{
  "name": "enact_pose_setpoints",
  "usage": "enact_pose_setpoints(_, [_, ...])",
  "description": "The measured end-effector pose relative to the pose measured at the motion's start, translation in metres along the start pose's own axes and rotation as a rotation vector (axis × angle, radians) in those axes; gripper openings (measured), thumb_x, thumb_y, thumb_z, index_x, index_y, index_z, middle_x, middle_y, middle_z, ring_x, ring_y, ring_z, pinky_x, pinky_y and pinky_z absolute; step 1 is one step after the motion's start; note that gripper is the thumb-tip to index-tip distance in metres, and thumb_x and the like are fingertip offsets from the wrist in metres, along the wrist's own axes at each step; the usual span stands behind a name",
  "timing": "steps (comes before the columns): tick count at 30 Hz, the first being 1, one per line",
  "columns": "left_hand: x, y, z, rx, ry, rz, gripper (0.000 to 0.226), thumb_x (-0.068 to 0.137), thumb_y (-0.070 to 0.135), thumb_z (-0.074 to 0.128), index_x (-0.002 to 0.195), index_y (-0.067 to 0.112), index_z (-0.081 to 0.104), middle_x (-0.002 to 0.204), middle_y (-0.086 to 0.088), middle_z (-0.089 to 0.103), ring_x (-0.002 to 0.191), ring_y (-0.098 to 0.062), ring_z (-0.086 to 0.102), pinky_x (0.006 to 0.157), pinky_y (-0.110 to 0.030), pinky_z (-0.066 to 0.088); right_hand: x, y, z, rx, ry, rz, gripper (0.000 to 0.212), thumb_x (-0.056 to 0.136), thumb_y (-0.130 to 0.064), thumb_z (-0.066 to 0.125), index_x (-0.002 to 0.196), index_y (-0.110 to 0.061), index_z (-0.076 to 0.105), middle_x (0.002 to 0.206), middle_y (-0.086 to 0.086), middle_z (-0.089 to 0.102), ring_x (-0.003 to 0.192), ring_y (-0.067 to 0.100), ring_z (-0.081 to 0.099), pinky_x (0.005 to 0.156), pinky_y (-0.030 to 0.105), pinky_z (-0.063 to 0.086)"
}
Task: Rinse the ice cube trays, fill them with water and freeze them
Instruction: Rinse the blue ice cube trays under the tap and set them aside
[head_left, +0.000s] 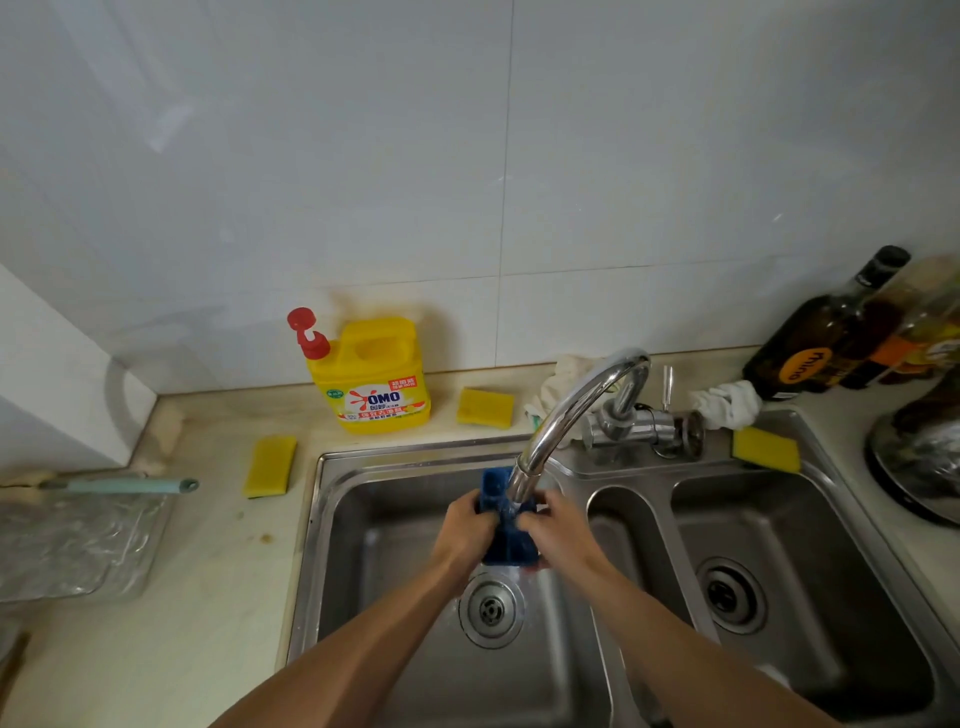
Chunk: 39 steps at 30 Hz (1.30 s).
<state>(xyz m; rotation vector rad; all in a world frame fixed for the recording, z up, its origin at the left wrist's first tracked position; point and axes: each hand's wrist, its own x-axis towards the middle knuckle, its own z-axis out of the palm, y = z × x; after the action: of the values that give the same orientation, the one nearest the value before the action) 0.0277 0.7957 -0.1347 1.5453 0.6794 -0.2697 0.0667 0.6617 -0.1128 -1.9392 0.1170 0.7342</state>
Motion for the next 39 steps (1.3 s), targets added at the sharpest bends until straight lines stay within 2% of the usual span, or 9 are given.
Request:
enact_pose_setpoints(6, [-0.002,0.003,0.014,0.062,0.000,-0.026,0.022,0.090,0.002,0.051,0.099,0.013,0.069,0.093,-0.010,0.075,0.089,-0.023,0.072,0.077,-0.035,0.059,0.011,0.004,-0.007,-0.332,0.129,-0.084,0.009,0.090,-0.021,0.061,0.086,-0.022,0.052,0.085,-0.005,0.063,0.075,0.008,0.060,0.057,0.022,0.041])
enact_pose_setpoints(13, [0.000,0.006,0.016,-0.038,-0.049,-0.084,0.018,0.091,0.004,0.057,0.105,0.012,0.066,0.099,-0.012,0.073,0.093,-0.025,0.071,0.081,-0.036,0.058,0.013,0.007,-0.008,-0.361,0.135,-0.115,0.010,0.093,-0.018,0.061,0.099,-0.019,0.054,0.092,-0.006,0.064,0.079,0.005,0.061,0.059,0.017,0.043])
enact_pose_setpoints(18, [0.001,0.008,0.010,0.213,0.011,0.039,0.009,0.087,0.012,0.054,0.088,0.012,0.062,0.079,-0.003,0.064,0.074,-0.017,0.060,0.069,-0.033,0.051,0.010,0.011,-0.004,-0.355,0.073,-0.127,0.029,0.091,-0.017,0.059,0.118,-0.017,0.048,0.091,0.006,0.070,0.063,0.019,0.070,0.049,0.030,0.055])
enact_pose_setpoints(20, [0.000,0.010,0.003,0.283,0.005,0.065,0.010,0.084,0.011,0.053,0.085,0.010,0.062,0.075,-0.002,0.063,0.072,-0.019,0.059,0.070,-0.036,0.051,0.010,0.008,-0.004,-0.333,0.045,-0.161,0.036,0.086,-0.016,0.059,0.120,-0.023,0.051,0.098,0.003,0.068,0.072,0.022,0.072,0.056,0.039,0.061])
enact_pose_setpoints(23, [0.003,0.008,-0.009,0.330,-0.008,0.068,0.013,0.086,0.009,0.055,0.090,0.008,0.067,0.085,-0.009,0.071,0.084,-0.028,0.068,0.083,-0.044,0.056,0.011,0.002,-0.006,-0.169,-0.061,-0.087,0.035,0.079,-0.016,0.060,0.109,-0.032,0.059,0.099,0.000,0.071,0.078,0.022,0.075,0.063,0.044,0.065])
enact_pose_setpoints(25, [0.006,0.009,-0.018,0.331,-0.043,0.065,0.016,0.088,0.009,0.056,0.094,0.010,0.070,0.091,-0.012,0.074,0.090,-0.027,0.070,0.086,-0.045,0.056,0.013,0.000,-0.008,-0.102,-0.063,-0.051,0.030,0.085,-0.013,0.060,0.113,-0.022,0.062,0.094,0.006,0.073,0.072,0.023,0.076,0.066,0.049,0.065])
enact_pose_setpoints(31, [0.010,0.018,-0.025,0.333,-0.094,0.089,0.016,0.089,0.014,0.060,0.100,0.019,0.071,0.094,-0.002,0.073,0.091,-0.017,0.067,0.079,-0.029,0.052,0.012,-0.009,-0.008,-0.244,-0.077,-0.079,0.012,0.096,-0.012,0.055,0.106,-0.012,0.060,0.074,0.016,0.075,0.060,0.030,0.074,0.065,0.045,0.064])
enact_pose_setpoints(35, [0.013,0.018,-0.035,0.130,0.000,0.050,0.020,0.094,0.008,0.058,0.105,0.016,0.073,0.101,-0.003,0.073,0.094,-0.017,0.067,0.076,-0.026,0.052,0.016,-0.008,-0.008,-0.164,-0.070,0.012,0.012,0.099,-0.011,0.054,0.099,-0.006,0.065,0.069,0.016,0.074,0.053,0.024,0.069,0.055,0.032,0.059])
enact_pose_setpoints(39, [0.007,0.009,-0.040,-0.273,0.028,-0.085,0.018,0.098,0.004,0.051,0.109,0.010,0.064,0.109,-0.016,0.067,0.096,-0.030,0.068,0.070,-0.036,0.060,0.018,-0.002,-0.001,0.093,-0.016,0.139,0.013,0.099,-0.008,0.054,0.104,0.000,0.064,0.069,0.018,0.070,0.055,0.027,0.066,0.058,0.037,0.057])
